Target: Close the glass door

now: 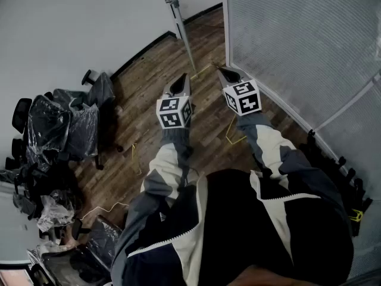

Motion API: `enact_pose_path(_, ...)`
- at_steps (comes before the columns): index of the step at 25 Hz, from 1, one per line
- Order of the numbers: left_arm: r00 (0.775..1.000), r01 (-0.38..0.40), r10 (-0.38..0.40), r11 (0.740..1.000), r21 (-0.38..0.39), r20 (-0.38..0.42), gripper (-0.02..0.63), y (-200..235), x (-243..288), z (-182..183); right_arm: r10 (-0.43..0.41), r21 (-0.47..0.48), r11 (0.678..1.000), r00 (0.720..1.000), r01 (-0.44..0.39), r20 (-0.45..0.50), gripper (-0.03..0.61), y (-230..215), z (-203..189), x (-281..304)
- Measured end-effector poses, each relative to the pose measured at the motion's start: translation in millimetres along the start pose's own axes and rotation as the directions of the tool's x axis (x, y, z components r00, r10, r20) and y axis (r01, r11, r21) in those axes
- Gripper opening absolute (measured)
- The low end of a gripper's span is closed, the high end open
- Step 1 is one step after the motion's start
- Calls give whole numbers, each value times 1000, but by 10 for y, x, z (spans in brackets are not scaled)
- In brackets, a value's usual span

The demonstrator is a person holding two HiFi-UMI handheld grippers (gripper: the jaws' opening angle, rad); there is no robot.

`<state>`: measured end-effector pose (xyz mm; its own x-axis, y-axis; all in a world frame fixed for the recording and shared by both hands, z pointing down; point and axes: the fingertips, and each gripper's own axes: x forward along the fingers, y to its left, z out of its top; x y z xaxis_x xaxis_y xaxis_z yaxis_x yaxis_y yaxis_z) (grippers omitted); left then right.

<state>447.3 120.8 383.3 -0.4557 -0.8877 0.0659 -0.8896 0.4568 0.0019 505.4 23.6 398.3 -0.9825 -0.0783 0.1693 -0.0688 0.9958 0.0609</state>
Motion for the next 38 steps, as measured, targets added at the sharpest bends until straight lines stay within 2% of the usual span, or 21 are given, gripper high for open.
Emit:
enact_pose_path(6, 999, -11, 11, 1000, 8, 34, 11, 14, -14, 51, 9, -34, 999, 1000, -9, -2, 1, 73, 16, 23)
enact_pose_path(11, 1000, 1, -1, 1000, 8, 31, 11, -1, -41, -19, 53, -24, 998, 999, -53, -1, 5, 215, -22, 59)
enact_pose_path(15, 999, 8, -6, 1000, -23, 52, 11, 61, -67, 7, 72, -72, 995, 997, -72, -13, 6, 344, -35, 116)
enact_pose_path(18, 998, 0, 0, 1000, -4, 61, 11, 132, -108, -25, 84, -91, 992, 996, -86, -27, 5, 435, -67, 142)
enact_pose_path(22, 997, -9, 10, 1000, -16, 77, 11, 211, -178, -105, 113, -144, 982, 992, -121, -64, 5, 532, -185, 145)
enact_pose_path(26, 999, 4, -3, 1000, -13, 48, 11, 210, -142, -253, 111, -168, 978, 990, -125, -92, 6, 502, -248, 158)
enact_pose_path(32, 999, -28, 29, 999, -31, 19, 11, 418, -4, -445, 154, -161, 972, 981, -172, -118, 9, 558, -276, 417)
enact_pose_path(38, 996, -84, 83, 996, -35, -29, 11, 729, 332, -601, 228, -145, 960, 970, -238, -84, 9, 413, -219, 893)
